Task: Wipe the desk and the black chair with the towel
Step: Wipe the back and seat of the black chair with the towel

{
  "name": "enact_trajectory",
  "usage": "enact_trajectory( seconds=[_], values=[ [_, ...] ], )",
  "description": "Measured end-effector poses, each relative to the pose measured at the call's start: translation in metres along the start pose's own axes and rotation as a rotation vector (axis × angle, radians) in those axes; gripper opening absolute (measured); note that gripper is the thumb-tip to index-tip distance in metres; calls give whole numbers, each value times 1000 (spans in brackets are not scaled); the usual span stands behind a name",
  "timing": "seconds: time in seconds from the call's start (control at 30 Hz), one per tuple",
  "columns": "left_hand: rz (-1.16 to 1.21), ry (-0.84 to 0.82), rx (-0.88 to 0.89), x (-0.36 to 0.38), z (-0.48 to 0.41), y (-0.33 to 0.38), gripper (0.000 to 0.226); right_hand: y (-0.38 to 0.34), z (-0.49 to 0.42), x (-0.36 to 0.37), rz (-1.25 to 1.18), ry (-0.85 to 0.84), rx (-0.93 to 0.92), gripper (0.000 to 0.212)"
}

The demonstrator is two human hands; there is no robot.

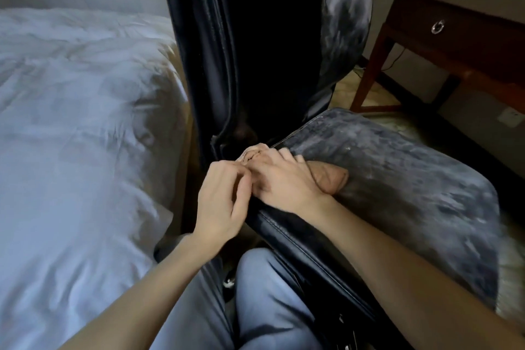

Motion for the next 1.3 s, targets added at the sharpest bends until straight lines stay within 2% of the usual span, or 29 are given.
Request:
enact_trajectory(
  seconds=[0.1,0.2,0.3,0.4,0.47,0.53,0.6,0.7,0.8,0.83,0.9,0.97,1.0,1.07,1.13,1.23,1.3],
  values=[
    [-40,-47,-114,17,3,-17,19,44,-7,-17,130,45,216,53],
    [-68,-164,-113,44,-4,-21,16,96,-8,-48,62,97,462,50],
    [-35,-249,-126,72,-13,-24,14,88,-29,-64,-9,163,422,53],
    [-4,-204,-225,83,-23,-42,16,82,-49,-21,-30,-30,398,67],
    [13,-185,-309,88,-21,-55,16,90,-49,5,-103,-36,392,68],
    [-10,-179,-351,93,-15,-60,20,100,-50,7,-194,44,380,66],
    [-29,-107,-350,90,-10,-60,24,95,-55,4,-204,51,316,60],
    [46,17,-386,80,-3,-64,14,73,-46,-2,-265,-6,161,47],
    [74,66,-348,75,-3,-59,30,66,-26,-4,-365,-119,76,47],
    [67,70,-325,75,-3,-56,35,69,-24,-9,-357,-101,86,49],
    [46,70,-311,76,-3,-56,42,84,-32,-32,-204,103,113,44],
    [29,51,-326,78,-4,-58,47,108,-48,-45,-39,255,212,54],
    [20,42,-331,79,-4,-58,49,125,-60,-40,-9,226,281,58],
    [4,24,-332,80,-4,-58,50,157,-80,-16,-63,65,442,58],
    [11,16,-325,80,-4,-56,51,171,-87,4,-134,-24,523,56],
    [12,20,-320,82,-6,-58,50,145,-87,-2,-146,9,418,41],
    [-5,31,-296,82,-5,-58,50,120,-71,-5,-262,-9,345,32]
  ],
)
Point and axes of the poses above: each hand's wrist, its own z-axis away from the middle knuckle, its own x-axis out of the palm, y = z × x, the point moved 10 cm from there along -z, towards the middle knuckle, and after that the axes turned 5 degrees about -z, right-handed, at the moved point
